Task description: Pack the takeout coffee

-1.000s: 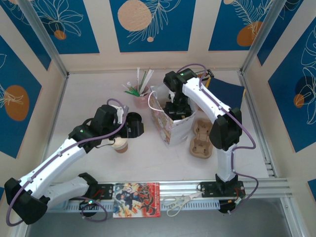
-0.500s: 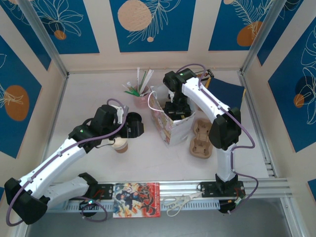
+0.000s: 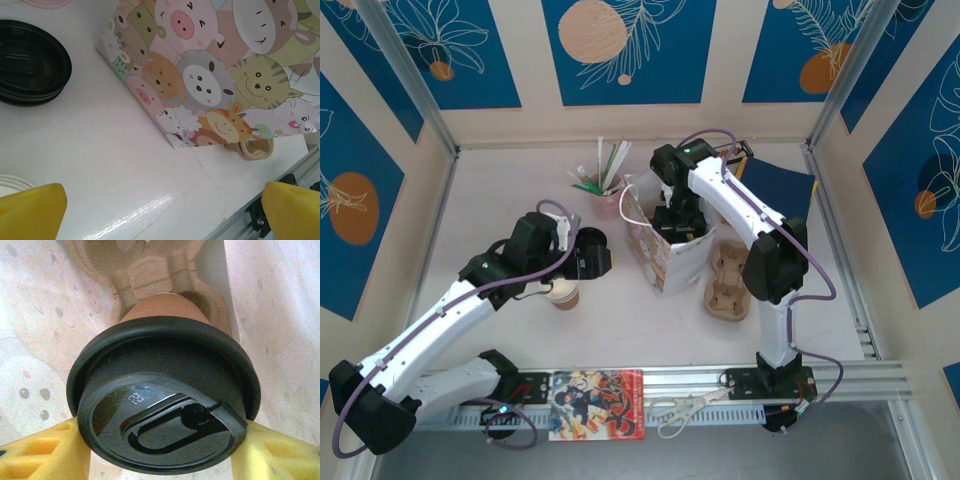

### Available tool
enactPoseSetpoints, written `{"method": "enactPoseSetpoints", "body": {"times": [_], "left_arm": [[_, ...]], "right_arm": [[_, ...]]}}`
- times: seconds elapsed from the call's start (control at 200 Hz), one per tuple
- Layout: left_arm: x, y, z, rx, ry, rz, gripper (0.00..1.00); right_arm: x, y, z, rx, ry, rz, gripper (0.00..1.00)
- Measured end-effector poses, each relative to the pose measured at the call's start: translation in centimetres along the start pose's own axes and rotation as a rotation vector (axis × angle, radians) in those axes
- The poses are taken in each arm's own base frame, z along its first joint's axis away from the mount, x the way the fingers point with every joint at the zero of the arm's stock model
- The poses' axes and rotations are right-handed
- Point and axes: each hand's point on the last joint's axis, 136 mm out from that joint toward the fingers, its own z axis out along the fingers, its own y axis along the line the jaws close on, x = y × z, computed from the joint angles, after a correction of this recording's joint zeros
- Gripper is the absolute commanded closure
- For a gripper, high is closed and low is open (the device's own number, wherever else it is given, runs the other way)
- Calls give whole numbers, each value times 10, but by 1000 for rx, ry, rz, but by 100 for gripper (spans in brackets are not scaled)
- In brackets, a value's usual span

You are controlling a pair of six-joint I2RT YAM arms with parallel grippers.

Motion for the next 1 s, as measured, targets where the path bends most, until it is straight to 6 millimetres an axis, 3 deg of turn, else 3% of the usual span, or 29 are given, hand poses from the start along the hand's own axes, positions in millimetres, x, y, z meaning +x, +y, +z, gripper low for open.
{"method": "enactPoseSetpoints", "body": {"times": [1.0], "left_arm": [[1, 2, 4, -8, 11, -3, 0]], "right_arm": [[-1, 0, 0, -4, -2, 1, 36]]}}
